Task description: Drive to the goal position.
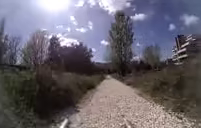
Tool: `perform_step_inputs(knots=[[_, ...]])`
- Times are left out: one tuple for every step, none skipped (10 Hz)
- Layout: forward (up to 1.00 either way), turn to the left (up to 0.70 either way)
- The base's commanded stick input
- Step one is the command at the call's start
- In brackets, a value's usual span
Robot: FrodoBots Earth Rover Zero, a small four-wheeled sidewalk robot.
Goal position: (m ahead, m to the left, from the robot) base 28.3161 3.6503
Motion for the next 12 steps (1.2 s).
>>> perform_step_inputs(knots=[[0.85, -0.05], [0.85, -0.02], [0.85, 0.0], [0.85, 0.0], [0.85, 0.0], [0.85, 0.0], [0.85, -0.15], [0.85, -0.27], [0.85, -0.21], [0.85, -0.03], [0.85, 0.0], [0.85, 0.0]])
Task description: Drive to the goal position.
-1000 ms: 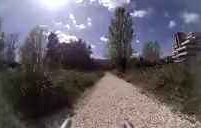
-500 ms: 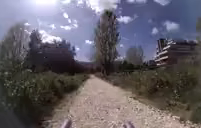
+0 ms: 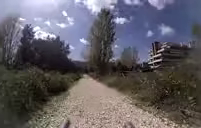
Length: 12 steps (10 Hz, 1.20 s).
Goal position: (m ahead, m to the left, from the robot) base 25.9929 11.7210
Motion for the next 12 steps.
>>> perform_step_inputs(knots=[[0.85, 0.0], [0.85, 0.0], [0.85, 0.0], [0.85, 0.0], [0.85, 0.0], [0.85, 0.0], [0.85, 0.0], [0.82, 0.0], [0.75, 0.0], [0.71, 0.0], [0.71, 0.0], [0.71, 0.0]])
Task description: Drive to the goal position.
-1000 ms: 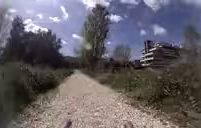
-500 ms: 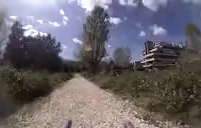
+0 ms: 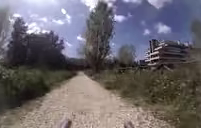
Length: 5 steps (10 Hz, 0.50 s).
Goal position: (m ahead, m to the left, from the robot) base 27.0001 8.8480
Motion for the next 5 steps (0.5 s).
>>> perform_step_inputs(knots=[[0.74, 0.0], [0.77, 0.0], [0.78, 0.0], [0.79, 0.0], [0.8, 0.0]])
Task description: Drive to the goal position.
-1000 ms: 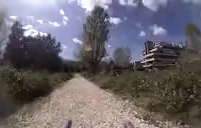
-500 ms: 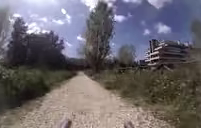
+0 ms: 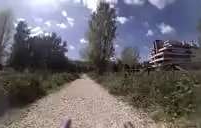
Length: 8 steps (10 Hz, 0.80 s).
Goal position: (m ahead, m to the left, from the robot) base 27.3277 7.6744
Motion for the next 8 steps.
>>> perform_step_inputs(knots=[[0.82, 0.0], [0.82, 0.0], [0.82, 0.0], [0.82, 0.0], [0.83, 0.0], [0.84, 0.0], [0.84, 0.0], [0.84, 0.0]])
